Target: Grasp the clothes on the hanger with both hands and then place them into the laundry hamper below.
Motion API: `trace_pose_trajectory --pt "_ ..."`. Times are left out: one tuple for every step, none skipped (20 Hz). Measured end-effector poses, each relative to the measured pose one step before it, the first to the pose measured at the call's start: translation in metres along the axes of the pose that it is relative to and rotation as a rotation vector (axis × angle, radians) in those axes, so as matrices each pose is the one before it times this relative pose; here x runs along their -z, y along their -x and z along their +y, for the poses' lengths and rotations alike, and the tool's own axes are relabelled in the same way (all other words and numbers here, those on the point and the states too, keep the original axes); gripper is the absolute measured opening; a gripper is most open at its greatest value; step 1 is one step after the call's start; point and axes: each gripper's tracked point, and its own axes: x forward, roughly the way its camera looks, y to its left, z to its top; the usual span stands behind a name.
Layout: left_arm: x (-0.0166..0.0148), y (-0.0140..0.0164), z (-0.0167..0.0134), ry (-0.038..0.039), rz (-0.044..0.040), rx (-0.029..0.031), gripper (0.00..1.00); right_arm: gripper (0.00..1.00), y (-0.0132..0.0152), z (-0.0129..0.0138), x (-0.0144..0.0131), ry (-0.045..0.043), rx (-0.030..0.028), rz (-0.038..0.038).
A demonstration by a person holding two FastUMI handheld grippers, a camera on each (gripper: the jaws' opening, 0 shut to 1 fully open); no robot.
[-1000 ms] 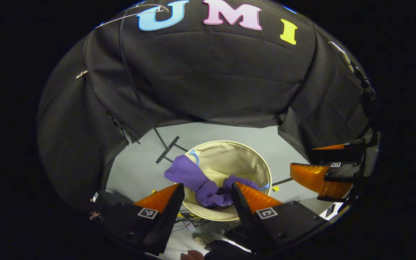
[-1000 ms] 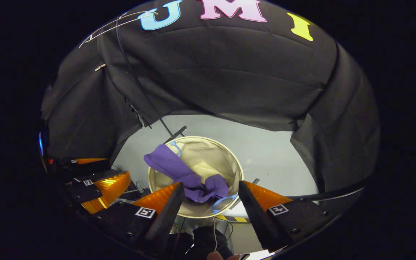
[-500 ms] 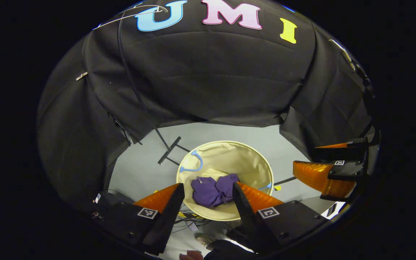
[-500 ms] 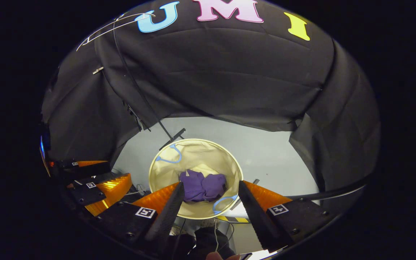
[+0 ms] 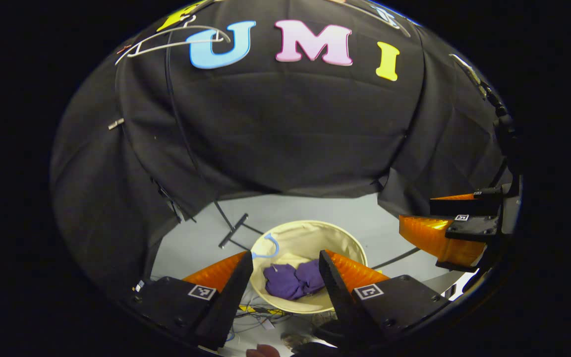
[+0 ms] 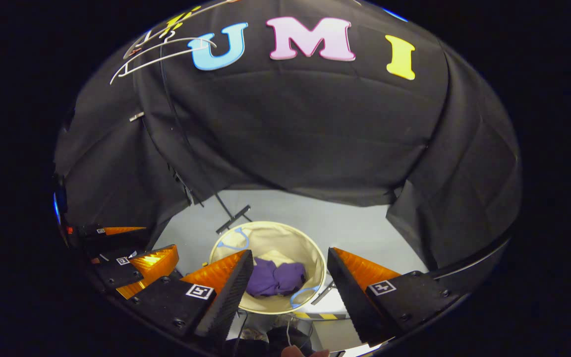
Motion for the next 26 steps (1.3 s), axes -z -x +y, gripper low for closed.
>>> trace_pose_trajectory --pt "-0.01399 0.00992 0.00098 -0.00262 -0.03235 0.00251 0.86 0.96 0.00893 0.00145 -0.01379 -0.00373 0.00499 -0.03426" --pt "-0.01437 0.01091 0.00191 -0.00289 -0.03343 0.00343 0.86 0.97 0.00969 0.00099 -0.01559 -0.00334 0.0069 -0.0331" --pt "-0.01349 0.00962 0.00068 -0.0011 -0.03135 0.00271 0.86 0.97 0.00972 0.00224 -0.01446 -0.00225 0.00532 -0.03255" --pt "-0.0132 0.00791 0.0014 0.0021 -0.03127 0.00332 0.86 0.97 0.00792 0.00323 -0.01445 -0.00077 0.00683 -0.03206" --pt "-0.01284 0.00795 0.00279 0.00199 -0.03155 0.00361 0.86 0.96 0.00929 0.00135 -0.01512 -0.00176 0.00565 -0.03438" --pt "-0.01564 0.01007 0.00227 0.00242 -0.03382 0.00034 0.86 0.97 0.00925 0.00126 -0.0158 -0.00088 0.00751 -0.03792" --pt "-0.01495 0.01076 0.00152 0.00313 -0.03391 0.00184 0.86 0.97 0.00912 0.00031 -0.0145 -0.00129 0.00789 -0.03429" --pt "-0.01724 0.01011 0.00408 0.00687 -0.03272 0.00085 0.85 0.97 0.00885 0.00207 -0.0129 -0.00112 0.00701 -0.03057" --pt "-0.01486 0.00968 0.00092 0.00785 -0.03233 0.00192 0.85 0.97 0.00894 0.0007 -0.01307 -0.00093 0.00686 -0.03053" --pt "-0.01286 0.00993 -0.0009 0.00556 -0.03475 0.00143 0.86 0.97 0.01009 0.00079 -0.01342 -0.00251 0.00395 -0.03072" --pt "-0.01294 0.01008 0.00072 0.00321 -0.03463 0.00016 0.86 0.97 0.00901 0.00061 -0.01295 0.00055 0.00716 -0.03087" --pt "-0.01493 0.00989 0.0014 0.00018 -0.03188 -0.00007 0.86 0.97 0.01136 -0.0013 -0.01257 0.00351 0.00782 -0.03054" --pt "-0.01446 0.00996 0.00138 -0.00194 -0.03487 -0.00084 0.86 0.96 0.00927 0.00029 -0.01036 0.00242 0.0102 -0.03043" --pt "-0.01371 0.01069 0.00073 -0.00157 -0.03258 -0.00174 0.86 0.96 0.00708 0.00204 -0.01093 0.00143 0.01089 -0.02984" --pt "-0.01425 0.00972 0.00338 -0.00045 -0.03292 -0.00215 0.86 0.96 0.00708 0.00258 -0.01131 -0.00069 0.00767 -0.02649" --pt "-0.01479 0.01102 0.00252 0.00037 -0.03586 -0.00493 0.86 0.96 0.00559 0.00241 -0.00882 -0.00339 0.00496 -0.02397" --pt "-0.01331 0.01081 0.00375 -0.00094 -0.03297 -0.00811 0.86 0.96 0.00746 0.0017 -0.01186 -0.00395 0.00103 -0.02382" --pt "-0.01362 0.00936 0.00464 -0.00298 -0.03647 -0.00643 0.86 0.96 0.00643 0.00344 -0.013 -0.00265 0.00414 -0.02194" --pt "-0.01163 0.00979 0.00164 -0.00614 -0.03506 -0.00321 0.86 0.96 0.00701 0.00233 -0.01209 0.00134 0.00189 -0.02489" --pt "-0.01125 0.00799 0.00175 -0.00831 -0.02898 -0.00073 0.87 1.0 0.0084 0.0004 -0.01107 0.00214 0.00432 -0.02209" --pt "-0.00913 0.00713 0.00309 -0.01022 -0.02179 -0.00502 0.91 0.96 0.008 0.00224 -0.00922 0.00245 0.00024 -0.01978" --pt "-0.00503 0.00181 0.00476 -0.00526 -0.01157 -0.00149 0.94 1.0 0.00799 0.00184 -0.00554 0.00445 0.00576 -0.01459" --pt "-0.00355 0.00616 0.00191 -0.00114 -0.00118 -0.00063 0.97 0.96 0.00688 0.00225 -0.004 0.00201 0.00595 -0.00646" --pt "-0.00193 0.00738 0.00207 0.00397 -0.00858 -0.0018 0.96 0.96 0.00217 0.00403 -0.00492 -0.00355 -0.00001 -0.01232" --pt "-0.00443 0.00759 0.0019 0.00219 -0.01151 -0.00166 0.96 0.97 0.00556 0.00171 -0.00407 -0.00598 0.00535 -0.01262" --pt "-0.00309 0.00839 0.00285 0.00274 -0.00426 -0.00401 0.96 0.96 0.00698 0.00175 -0.00615 -0.00446 0.00748 -0.01265"
